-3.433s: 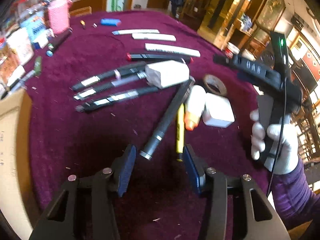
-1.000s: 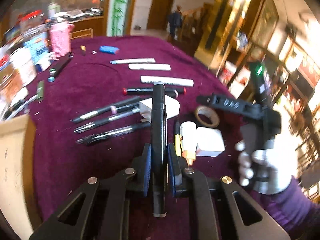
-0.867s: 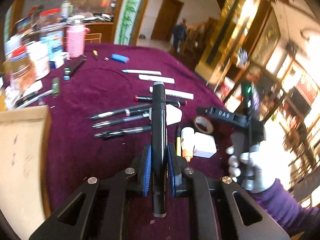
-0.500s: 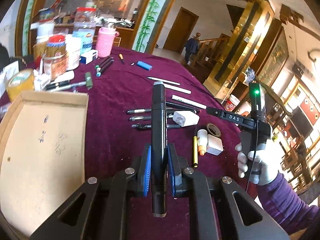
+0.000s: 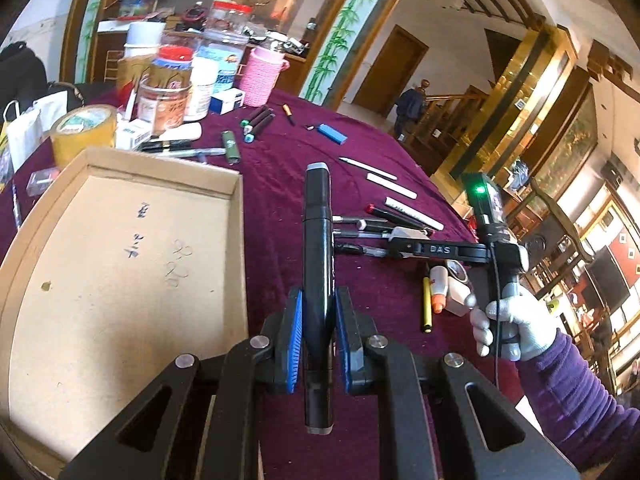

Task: Organize rigid objects
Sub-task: 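Lift the black marker with the left tool while the right tool grasps the white charger plug, then carry marker and charger into the cardboard tray and open both tools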

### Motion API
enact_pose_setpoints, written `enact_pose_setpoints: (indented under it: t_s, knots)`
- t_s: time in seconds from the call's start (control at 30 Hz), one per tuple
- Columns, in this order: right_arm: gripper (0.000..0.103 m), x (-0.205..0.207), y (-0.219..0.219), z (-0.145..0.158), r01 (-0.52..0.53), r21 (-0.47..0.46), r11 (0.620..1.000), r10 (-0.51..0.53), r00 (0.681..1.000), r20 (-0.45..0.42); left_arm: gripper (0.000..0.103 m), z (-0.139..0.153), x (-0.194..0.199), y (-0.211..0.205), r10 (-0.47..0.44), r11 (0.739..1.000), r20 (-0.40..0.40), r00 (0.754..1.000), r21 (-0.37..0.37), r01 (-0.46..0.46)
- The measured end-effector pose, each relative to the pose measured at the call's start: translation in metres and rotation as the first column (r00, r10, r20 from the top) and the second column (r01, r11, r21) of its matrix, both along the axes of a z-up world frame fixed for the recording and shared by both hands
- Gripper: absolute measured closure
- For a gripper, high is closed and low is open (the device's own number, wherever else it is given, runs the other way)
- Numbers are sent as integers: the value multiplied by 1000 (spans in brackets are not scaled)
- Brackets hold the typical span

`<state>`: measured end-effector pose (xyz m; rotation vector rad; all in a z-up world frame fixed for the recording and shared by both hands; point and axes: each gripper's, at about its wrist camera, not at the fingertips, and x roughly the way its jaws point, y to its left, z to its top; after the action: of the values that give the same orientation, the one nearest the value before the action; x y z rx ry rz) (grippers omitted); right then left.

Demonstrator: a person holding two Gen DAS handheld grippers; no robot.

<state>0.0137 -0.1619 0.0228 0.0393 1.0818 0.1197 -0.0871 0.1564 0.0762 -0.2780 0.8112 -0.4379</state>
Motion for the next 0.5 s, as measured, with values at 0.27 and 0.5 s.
enact_pose_setpoints:
  t_s: [0.27, 0.5]
  knots:
    - [27, -18, -2, 19, -9, 25, 1000, 8, 999, 52, 88, -2, 4, 13, 24, 1000, -23, 999, -10, -25]
    - [27, -29, 26, 63, -121, 49, 991, 113, 983, 145, 88, 8, 16, 36, 55, 998, -50, 997, 13, -54]
